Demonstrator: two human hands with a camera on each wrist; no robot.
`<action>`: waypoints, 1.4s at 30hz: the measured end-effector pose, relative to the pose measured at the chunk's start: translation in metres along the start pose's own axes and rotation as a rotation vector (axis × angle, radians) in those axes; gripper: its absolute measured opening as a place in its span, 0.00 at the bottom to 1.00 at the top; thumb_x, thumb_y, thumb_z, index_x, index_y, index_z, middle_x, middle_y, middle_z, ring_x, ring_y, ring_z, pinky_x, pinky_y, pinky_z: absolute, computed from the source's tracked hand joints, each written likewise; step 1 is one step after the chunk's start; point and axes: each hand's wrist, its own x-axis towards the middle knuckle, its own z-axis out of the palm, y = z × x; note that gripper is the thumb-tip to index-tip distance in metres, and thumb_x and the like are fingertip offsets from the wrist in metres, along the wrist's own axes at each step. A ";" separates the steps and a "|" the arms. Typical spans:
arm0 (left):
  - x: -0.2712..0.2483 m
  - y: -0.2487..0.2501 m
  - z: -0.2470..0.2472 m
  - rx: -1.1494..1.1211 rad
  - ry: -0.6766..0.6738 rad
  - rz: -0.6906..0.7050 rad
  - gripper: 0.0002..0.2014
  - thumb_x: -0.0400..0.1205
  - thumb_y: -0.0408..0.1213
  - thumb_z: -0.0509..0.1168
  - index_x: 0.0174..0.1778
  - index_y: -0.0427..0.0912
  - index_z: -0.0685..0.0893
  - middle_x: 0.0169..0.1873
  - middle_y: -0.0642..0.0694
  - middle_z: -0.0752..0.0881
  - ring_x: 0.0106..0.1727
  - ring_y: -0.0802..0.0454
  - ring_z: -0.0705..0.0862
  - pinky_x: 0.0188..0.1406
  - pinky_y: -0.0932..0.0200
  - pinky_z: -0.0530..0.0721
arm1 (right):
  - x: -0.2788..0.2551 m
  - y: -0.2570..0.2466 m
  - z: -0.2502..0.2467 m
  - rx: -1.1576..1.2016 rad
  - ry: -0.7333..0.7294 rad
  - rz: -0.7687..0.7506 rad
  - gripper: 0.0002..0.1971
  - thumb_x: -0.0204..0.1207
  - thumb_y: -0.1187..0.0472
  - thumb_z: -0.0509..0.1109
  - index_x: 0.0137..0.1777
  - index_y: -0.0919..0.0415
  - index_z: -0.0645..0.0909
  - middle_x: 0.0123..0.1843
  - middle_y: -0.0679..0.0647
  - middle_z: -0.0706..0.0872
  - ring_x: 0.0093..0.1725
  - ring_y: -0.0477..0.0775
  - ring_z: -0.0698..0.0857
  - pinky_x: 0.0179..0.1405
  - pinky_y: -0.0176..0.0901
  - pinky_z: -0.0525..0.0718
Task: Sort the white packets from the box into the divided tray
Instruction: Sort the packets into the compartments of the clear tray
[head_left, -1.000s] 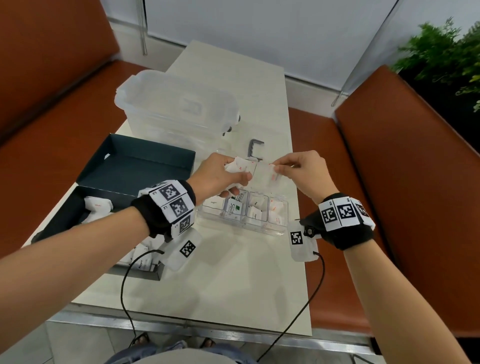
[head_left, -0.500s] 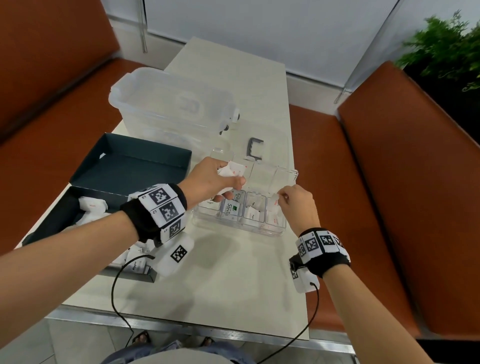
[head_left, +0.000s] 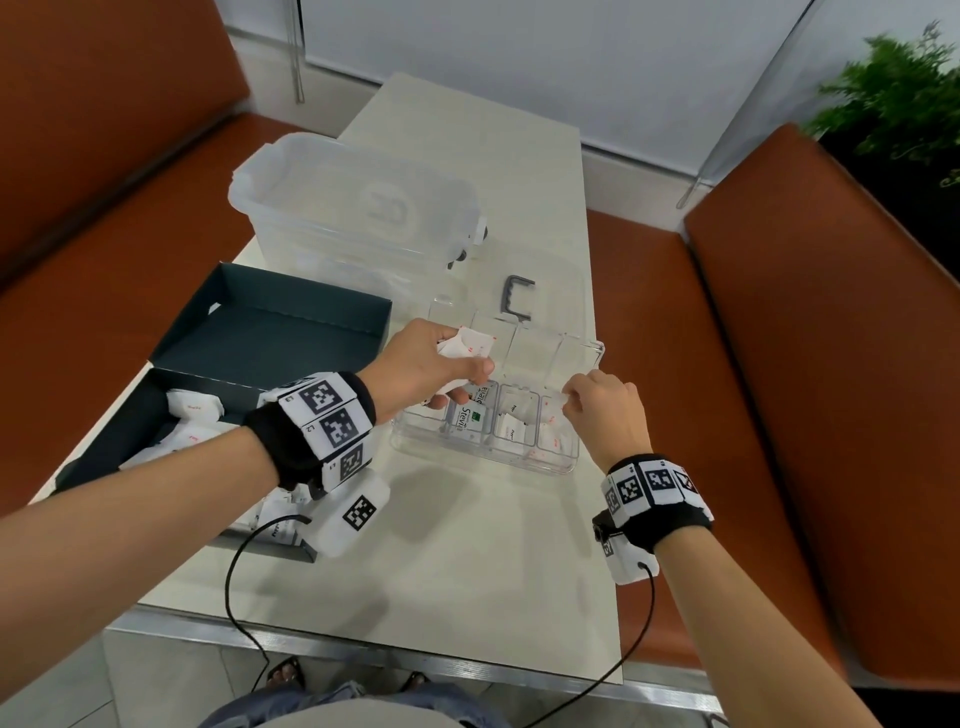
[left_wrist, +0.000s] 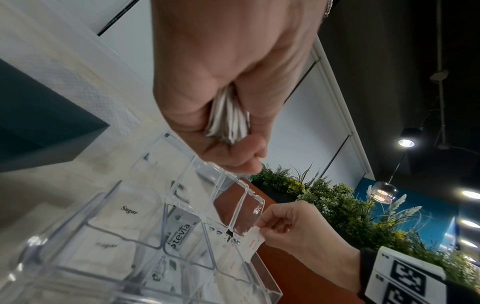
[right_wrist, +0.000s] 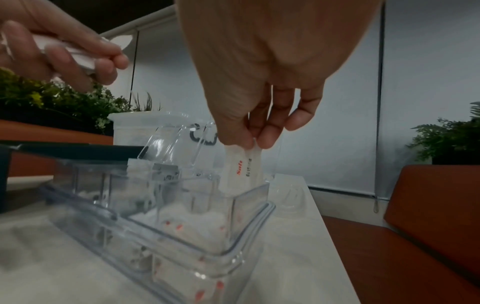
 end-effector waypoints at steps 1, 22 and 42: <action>0.000 0.000 0.000 0.001 0.001 -0.002 0.12 0.77 0.36 0.75 0.54 0.36 0.87 0.43 0.40 0.91 0.28 0.54 0.84 0.19 0.65 0.75 | 0.000 0.000 0.002 -0.019 -0.009 -0.013 0.11 0.80 0.66 0.62 0.55 0.62 0.85 0.46 0.56 0.85 0.44 0.60 0.80 0.47 0.48 0.69; -0.005 -0.007 -0.006 -0.048 -0.046 -0.027 0.11 0.80 0.36 0.72 0.54 0.34 0.87 0.42 0.40 0.90 0.31 0.49 0.85 0.19 0.64 0.76 | 0.000 -0.006 0.014 -0.115 -0.072 -0.020 0.09 0.84 0.64 0.58 0.53 0.58 0.81 0.47 0.52 0.86 0.48 0.56 0.78 0.49 0.47 0.67; -0.011 0.001 0.001 -0.079 -0.176 -0.055 0.10 0.83 0.30 0.66 0.59 0.34 0.83 0.46 0.42 0.92 0.33 0.51 0.87 0.24 0.62 0.76 | 0.010 -0.021 -0.059 0.895 0.036 0.257 0.05 0.76 0.64 0.73 0.47 0.54 0.88 0.40 0.54 0.91 0.32 0.42 0.86 0.36 0.33 0.83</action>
